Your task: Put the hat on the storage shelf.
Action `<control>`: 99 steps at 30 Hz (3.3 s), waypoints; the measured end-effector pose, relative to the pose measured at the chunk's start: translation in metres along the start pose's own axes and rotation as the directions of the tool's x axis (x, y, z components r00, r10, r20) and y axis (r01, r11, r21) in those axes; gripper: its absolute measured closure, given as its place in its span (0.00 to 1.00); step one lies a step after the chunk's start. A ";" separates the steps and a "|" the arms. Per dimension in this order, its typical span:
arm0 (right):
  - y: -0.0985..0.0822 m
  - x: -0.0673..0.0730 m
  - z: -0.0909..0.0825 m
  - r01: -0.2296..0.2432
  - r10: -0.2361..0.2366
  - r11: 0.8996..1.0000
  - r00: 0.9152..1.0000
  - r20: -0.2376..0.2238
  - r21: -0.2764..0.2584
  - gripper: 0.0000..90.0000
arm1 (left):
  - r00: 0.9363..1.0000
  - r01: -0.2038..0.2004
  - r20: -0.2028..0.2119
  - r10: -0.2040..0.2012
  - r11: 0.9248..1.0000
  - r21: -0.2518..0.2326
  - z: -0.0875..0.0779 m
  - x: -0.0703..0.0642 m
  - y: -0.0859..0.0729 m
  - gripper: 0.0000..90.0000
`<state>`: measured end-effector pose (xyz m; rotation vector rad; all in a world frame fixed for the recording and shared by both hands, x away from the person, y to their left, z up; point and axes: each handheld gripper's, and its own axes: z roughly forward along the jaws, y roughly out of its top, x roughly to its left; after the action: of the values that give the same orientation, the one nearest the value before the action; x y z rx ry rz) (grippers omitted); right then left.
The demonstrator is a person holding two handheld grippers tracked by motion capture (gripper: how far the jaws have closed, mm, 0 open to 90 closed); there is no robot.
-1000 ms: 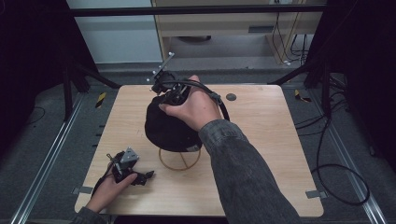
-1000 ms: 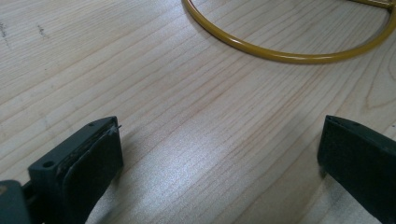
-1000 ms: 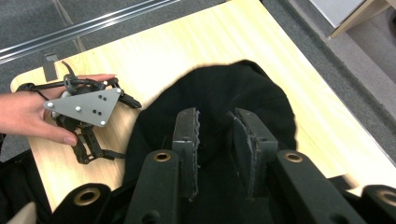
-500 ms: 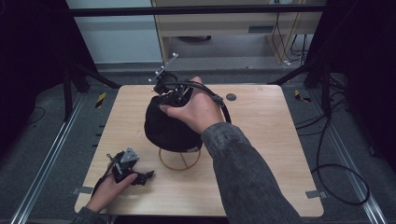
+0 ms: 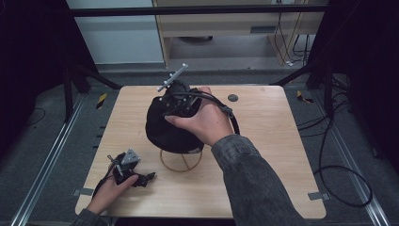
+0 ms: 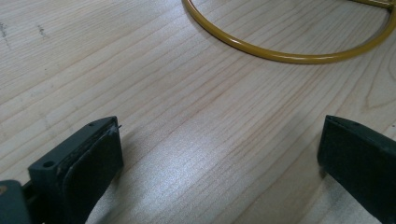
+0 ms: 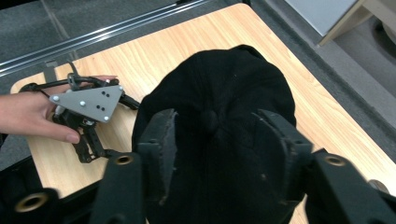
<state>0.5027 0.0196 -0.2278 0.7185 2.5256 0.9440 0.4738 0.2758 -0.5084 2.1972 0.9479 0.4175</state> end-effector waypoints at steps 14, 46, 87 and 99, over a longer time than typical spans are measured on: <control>-0.018 0.001 -0.009 -0.021 0.020 1.000 0.999 0.035 0.018 0.26 | 1.000 0.000 0.000 0.000 1.000 0.000 0.000 0.000 0.000 0.00; -0.071 -0.001 -0.037 0.002 0.004 0.999 0.993 0.115 -0.052 0.05 | 1.000 0.003 -0.001 -0.003 1.000 0.000 0.000 0.000 0.000 0.00; -0.202 -0.036 -0.052 -0.109 0.116 0.993 0.963 0.242 -0.042 0.11 | 1.000 0.009 -0.007 -0.009 1.000 0.002 0.000 -0.002 0.000 0.00; -0.245 -0.035 -0.026 -0.181 0.182 0.983 0.958 0.220 -0.024 0.13 | 1.000 0.010 -0.010 -0.010 1.000 0.002 -0.001 -0.003 -0.001 0.00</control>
<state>0.4362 -0.1727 -0.3715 1.0097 2.2924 0.8719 0.4712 0.2742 -0.5086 2.1936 0.9649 0.4237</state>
